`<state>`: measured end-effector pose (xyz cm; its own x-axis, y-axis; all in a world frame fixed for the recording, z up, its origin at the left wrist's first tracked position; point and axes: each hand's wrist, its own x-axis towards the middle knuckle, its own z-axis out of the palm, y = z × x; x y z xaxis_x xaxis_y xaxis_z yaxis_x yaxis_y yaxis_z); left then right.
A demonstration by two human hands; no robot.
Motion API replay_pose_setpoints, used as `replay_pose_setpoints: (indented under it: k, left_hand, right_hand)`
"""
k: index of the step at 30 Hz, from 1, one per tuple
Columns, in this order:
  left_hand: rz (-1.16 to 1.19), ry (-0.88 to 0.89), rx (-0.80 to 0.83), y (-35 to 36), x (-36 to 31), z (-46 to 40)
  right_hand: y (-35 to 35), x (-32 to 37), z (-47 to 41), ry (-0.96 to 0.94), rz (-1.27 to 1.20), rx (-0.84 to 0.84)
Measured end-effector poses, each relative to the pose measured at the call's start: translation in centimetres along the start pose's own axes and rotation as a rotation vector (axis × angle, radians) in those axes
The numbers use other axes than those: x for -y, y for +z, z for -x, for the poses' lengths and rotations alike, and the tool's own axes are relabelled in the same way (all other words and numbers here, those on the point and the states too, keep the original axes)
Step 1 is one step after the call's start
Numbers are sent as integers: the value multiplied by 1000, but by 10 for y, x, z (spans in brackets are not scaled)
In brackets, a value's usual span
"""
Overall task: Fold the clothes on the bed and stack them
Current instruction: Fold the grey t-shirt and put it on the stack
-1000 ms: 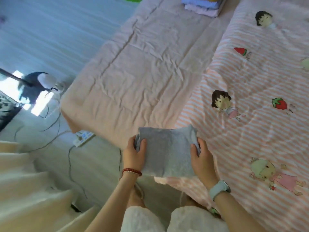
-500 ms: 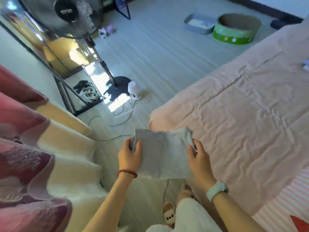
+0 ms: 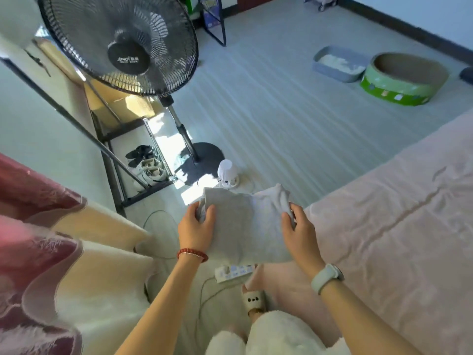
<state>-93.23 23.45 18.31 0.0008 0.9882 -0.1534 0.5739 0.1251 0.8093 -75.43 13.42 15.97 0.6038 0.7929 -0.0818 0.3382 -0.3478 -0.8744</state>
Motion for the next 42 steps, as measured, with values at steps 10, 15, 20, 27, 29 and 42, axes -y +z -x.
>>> replay_pose_setpoints:
  k: [10, 15, 20, 27, 29, 42]
  left_hand:
    - [-5, 57, 60, 31, -62, -145]
    - [-29, 158, 163, 83, -109, -219]
    - [-49, 238, 302, 150, -160, -306]
    - [-50, 314, 494, 233, -233, -377]
    - [-36, 326, 611, 266, -255, -379]
    - [-112, 680, 1074, 573, -452, -282]
  right_hand:
    - [19, 36, -134, 66, -26, -95]
    - [18, 34, -203, 99, -43, -272]
    - [16, 31, -293, 215, -35, -440]
    - [-18, 37, -368, 286, -25, -617]
    - [-39, 27, -376, 349, -35, -696]
    - [-270, -102, -452, 660, -170, -1186]
